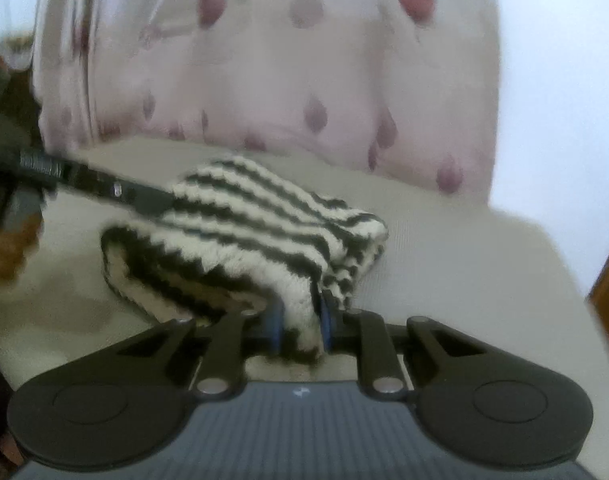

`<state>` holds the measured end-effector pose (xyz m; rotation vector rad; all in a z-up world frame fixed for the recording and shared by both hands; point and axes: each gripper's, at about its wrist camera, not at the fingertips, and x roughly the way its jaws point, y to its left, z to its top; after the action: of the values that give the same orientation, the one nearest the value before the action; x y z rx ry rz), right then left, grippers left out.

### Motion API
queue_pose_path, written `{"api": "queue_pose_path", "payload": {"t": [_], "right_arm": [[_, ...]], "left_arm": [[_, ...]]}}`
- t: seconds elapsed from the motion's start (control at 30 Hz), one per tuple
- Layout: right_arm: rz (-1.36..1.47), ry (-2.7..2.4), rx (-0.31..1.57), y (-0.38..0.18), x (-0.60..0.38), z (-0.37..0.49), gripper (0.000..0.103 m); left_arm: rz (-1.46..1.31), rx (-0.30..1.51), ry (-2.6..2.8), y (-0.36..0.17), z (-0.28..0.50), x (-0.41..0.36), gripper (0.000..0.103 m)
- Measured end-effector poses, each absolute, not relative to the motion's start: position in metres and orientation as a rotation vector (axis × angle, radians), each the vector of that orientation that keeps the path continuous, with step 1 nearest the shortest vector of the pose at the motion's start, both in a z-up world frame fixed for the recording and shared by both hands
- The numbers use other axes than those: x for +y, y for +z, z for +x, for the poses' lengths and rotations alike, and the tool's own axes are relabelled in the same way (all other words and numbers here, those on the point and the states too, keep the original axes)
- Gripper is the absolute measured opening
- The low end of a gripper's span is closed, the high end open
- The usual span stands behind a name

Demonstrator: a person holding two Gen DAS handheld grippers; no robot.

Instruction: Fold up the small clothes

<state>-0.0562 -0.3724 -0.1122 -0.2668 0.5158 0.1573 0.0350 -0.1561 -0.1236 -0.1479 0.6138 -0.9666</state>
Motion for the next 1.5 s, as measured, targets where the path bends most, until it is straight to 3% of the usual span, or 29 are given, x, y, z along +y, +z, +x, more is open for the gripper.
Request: {"api": "queue_pose_path", "payload": {"t": [0.13,0.27,0.43,0.57,0.8,1.0,1.1,1.17,1.33,1.43,1.5], "right_arm": [[-0.195,0.188,0.560,-0.138,-0.382,-0.057,0.020],[-0.092,0.245,0.549,-0.106,-0.402,-0.067,0.032],[0.032,0.315,0.387,-0.059,-0.412,-0.065,0.033],[0.017,0.318,0.334,-0.057,-0.392,-0.016,0.033],[-0.007,0.364,0.560,-0.114,-0.360,0.086,0.032],[-0.012,0.396,0.555,-0.113,-0.363,0.086,0.033],[0.110,0.436,0.571,-0.102,-0.383,0.091,0.034],[0.165,0.438,0.547,-0.089,-0.395,0.093,0.034],[0.254,0.487,0.491,-0.057,-0.392,0.116,0.032],[0.198,0.501,0.551,-0.057,-0.363,0.145,0.019],[0.179,0.495,0.651,-0.072,-0.347,0.171,0.016]], "left_arm": [[-0.132,0.625,-0.990,-0.135,0.033,-0.158,0.061],[-0.141,0.631,-0.992,-0.134,0.035,-0.158,0.061],[-0.152,0.624,-0.992,-0.136,0.031,-0.155,0.061],[-0.165,0.620,-0.987,-0.136,0.029,-0.156,0.062],[-0.201,0.629,-0.978,-0.125,0.030,-0.148,0.063],[-0.207,0.480,-0.977,-0.089,0.038,-0.146,0.063],[-0.196,0.563,-0.957,-0.102,0.062,-0.159,0.050],[-0.231,0.633,-0.942,-0.118,0.072,-0.158,0.033],[-0.318,0.654,-0.943,-0.129,0.080,-0.149,0.033],[-0.282,0.637,-0.943,-0.127,0.076,-0.151,0.033],[-0.259,0.630,-0.935,-0.127,0.075,-0.152,0.033]]}}
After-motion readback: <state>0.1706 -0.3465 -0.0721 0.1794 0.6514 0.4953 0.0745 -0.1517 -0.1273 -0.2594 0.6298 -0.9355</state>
